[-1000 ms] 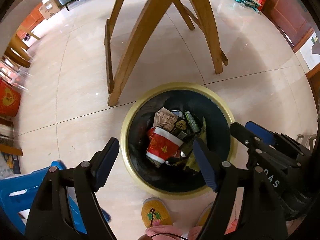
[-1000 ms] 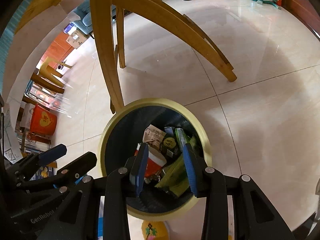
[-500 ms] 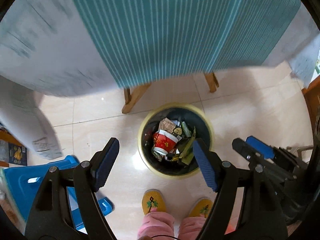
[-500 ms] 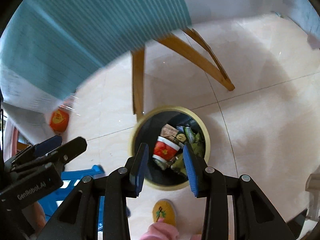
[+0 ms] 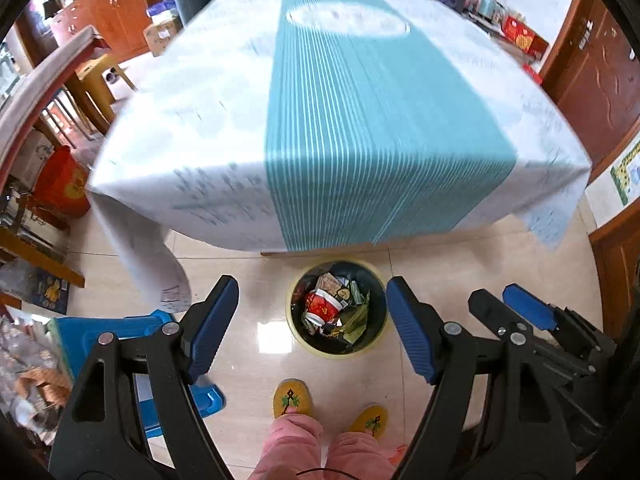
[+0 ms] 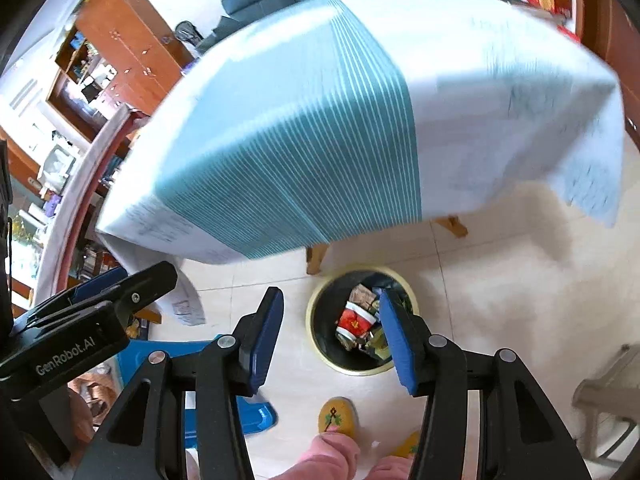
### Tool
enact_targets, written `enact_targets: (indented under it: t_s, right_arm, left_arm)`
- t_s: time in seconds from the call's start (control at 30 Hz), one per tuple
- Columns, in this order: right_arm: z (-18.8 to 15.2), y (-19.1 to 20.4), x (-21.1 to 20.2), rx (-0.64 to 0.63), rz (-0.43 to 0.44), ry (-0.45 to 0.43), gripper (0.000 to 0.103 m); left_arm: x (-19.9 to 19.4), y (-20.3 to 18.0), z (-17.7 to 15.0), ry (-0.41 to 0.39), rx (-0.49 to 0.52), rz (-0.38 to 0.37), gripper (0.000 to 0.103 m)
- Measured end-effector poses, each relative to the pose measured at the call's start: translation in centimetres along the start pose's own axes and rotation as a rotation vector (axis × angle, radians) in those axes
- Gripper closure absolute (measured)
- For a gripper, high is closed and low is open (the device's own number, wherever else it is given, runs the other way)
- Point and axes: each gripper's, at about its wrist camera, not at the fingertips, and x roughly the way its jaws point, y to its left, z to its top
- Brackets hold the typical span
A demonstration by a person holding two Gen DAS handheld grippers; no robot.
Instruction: Collect trash
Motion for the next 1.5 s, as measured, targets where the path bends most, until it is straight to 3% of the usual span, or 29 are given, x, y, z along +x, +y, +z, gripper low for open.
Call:
enact_targets:
  t_s: [0.33,0.7,0.97,1.5]
  right_arm:
    - [6.9,5.0,-10.5,-0.093,0.002,-0.051,0.049]
    - [12.6,8.3,-18.1,-0.137,0.028,-0.123,0.048]
    - [14.5,9.9,-19.6,-0.163,0.028,-0.164,0.048]
    - [15.2,10.3,-19.6,-0.165,0.032,-0.175,0.047]
  left_arm:
    - [-11.0,0.0,4.9,-0.102,-0.037,0.066,0.029]
    - [-18.0,-0.1,9.8,-0.185,-0.093,0.064,0.029]
    - [-19.7,-0.8,11.4,-0.214,-0.104,0.046,0.029]
    - [-19.7,-1.0,11.9,-0.216,-0.095,0.05,0.029]
